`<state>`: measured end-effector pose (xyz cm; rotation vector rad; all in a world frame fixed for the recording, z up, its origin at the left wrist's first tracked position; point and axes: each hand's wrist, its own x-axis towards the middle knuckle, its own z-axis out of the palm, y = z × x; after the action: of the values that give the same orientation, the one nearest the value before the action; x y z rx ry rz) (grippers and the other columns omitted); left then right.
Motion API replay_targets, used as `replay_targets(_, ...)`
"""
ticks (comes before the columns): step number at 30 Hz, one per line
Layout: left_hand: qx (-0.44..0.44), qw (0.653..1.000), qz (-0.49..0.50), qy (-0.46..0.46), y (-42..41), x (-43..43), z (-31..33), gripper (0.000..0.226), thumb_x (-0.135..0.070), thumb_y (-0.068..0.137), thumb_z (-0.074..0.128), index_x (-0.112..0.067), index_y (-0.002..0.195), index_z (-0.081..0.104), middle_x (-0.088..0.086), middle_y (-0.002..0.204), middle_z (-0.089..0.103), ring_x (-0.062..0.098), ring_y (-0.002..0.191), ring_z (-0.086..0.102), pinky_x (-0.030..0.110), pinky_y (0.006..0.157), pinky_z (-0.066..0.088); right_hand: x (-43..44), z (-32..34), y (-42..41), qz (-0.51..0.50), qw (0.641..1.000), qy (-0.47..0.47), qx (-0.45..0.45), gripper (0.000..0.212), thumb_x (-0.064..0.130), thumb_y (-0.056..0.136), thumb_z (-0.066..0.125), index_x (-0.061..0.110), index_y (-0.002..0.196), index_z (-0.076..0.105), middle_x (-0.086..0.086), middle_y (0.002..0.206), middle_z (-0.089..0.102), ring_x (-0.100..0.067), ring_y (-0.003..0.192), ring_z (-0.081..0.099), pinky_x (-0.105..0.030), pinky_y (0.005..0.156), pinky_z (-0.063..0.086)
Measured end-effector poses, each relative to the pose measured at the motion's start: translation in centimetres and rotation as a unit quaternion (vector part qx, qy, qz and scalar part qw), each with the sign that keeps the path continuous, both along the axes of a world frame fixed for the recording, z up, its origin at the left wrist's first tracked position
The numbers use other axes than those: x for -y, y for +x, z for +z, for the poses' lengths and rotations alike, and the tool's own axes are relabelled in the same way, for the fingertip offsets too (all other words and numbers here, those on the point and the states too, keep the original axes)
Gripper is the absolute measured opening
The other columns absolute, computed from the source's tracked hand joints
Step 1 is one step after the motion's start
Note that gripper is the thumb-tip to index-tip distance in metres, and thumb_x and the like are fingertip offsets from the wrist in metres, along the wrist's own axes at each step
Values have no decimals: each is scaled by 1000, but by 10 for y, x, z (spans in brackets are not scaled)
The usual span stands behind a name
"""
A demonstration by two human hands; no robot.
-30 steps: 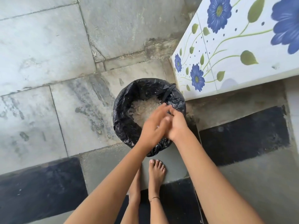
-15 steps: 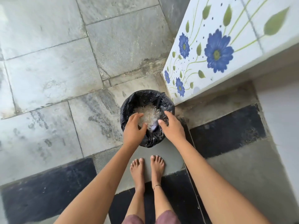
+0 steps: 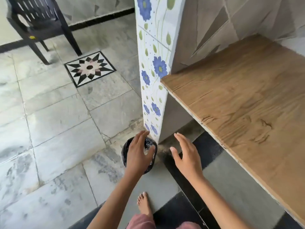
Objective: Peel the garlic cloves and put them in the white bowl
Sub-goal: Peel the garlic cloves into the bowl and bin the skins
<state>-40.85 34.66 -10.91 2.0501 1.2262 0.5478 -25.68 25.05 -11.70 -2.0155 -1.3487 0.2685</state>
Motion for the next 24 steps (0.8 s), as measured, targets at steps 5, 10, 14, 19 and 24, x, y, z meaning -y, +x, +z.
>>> replay_targets(5,49,989,-94,100,48,67,58,48,-26,86,67,-22,131,52,-6,141,48,14,127,46,35,101,41,87,61,28,-113,985,131,20,46,34,91,49,7,129,54,-4,130,58,-16,120,53,-28,100,42)
replay_targets(10,63,969,-191,143,121,156,98,46,-21,84,69,-16,128,55,0,135,53,22,123,50,36,102,40,207,87,71,-219,963,146,60,45,35,91,46,6,124,58,-7,121,64,-23,109,60,-37,90,50)
replay_targets(14,71,946,-277,151,177,228,116,45,-23,87,65,-16,130,53,0,136,52,22,120,52,32,96,41,305,97,103,-282,947,121,96,48,35,91,45,4,124,58,-12,120,64,-30,105,62,-40,87,52)
replay_targets(19,38,933,-327,148,240,278,119,44,-18,86,64,-15,128,54,1,133,55,24,114,55,28,85,41,376,93,135,-364,924,31,111,52,36,89,42,0,123,58,-18,116,65,-33,103,63,-43,84,53)
replay_targets(24,-22,928,-347,132,288,282,119,45,1,79,57,-14,120,62,4,130,59,25,117,54,26,91,38,404,84,175,-429,894,-85,94,56,36,84,38,-5,113,62,-24,109,65,-39,98,64,-48,82,51)
